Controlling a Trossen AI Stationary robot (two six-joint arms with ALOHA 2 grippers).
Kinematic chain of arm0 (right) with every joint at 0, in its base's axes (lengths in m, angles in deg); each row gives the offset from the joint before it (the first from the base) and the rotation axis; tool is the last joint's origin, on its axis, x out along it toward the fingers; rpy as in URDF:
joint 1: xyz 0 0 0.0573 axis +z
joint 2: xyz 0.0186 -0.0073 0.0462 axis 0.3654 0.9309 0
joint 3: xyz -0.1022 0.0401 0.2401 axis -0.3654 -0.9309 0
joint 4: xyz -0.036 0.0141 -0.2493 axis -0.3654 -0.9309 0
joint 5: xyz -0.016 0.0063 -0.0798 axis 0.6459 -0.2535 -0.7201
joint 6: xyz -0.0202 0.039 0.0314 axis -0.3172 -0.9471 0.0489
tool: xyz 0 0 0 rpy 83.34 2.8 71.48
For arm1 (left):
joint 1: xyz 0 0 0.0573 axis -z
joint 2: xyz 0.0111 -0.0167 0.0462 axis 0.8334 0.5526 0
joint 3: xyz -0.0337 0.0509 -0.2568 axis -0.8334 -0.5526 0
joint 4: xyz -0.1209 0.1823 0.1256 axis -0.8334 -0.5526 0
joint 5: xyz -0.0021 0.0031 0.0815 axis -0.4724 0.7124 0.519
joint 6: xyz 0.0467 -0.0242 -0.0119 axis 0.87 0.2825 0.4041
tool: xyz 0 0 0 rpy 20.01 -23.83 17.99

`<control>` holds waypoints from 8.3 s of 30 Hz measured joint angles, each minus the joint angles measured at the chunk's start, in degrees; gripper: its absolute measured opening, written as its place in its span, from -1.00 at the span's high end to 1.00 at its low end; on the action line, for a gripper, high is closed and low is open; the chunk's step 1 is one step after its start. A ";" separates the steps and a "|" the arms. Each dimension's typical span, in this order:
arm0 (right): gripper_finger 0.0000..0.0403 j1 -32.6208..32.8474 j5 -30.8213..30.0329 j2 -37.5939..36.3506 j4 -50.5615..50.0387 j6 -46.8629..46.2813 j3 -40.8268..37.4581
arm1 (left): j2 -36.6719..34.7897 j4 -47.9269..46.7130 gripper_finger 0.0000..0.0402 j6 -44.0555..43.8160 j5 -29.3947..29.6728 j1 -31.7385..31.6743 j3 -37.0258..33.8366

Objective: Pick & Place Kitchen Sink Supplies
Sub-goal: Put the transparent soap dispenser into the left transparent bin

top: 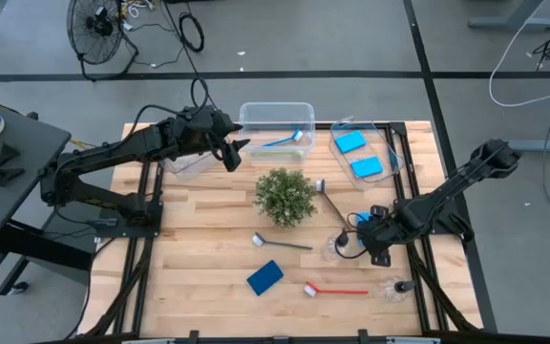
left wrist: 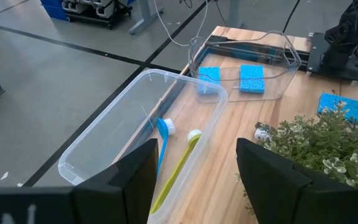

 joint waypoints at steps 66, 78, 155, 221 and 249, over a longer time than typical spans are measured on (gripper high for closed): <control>0.16 -1.76 -12.14 -0.82 18.38 -3.75 12.79 | 0.00 -0.44 -0.10 0.17 -1.09 -0.02 -0.02; 0.39 -6.49 -11.21 -3.89 12.40 -2.10 17.43 | 0.00 6.62 -0.10 2.77 -1.12 -0.01 -0.02; 0.39 -46.79 15.33 24.42 51.21 31.99 48.28 | -14.36 8.02 -0.92 -5.65 -6.04 -1.99 0.02; 0.39 -21.97 10.13 -5.37 16.69 18.22 23.15 | -12.13 6.51 -0.92 -8.50 -6.80 -1.92 0.00; 0.39 -8.59 -15.76 -5.87 35.04 7.81 2.60 | -12.13 6.49 -0.92 -8.59 -5.95 -1.92 0.00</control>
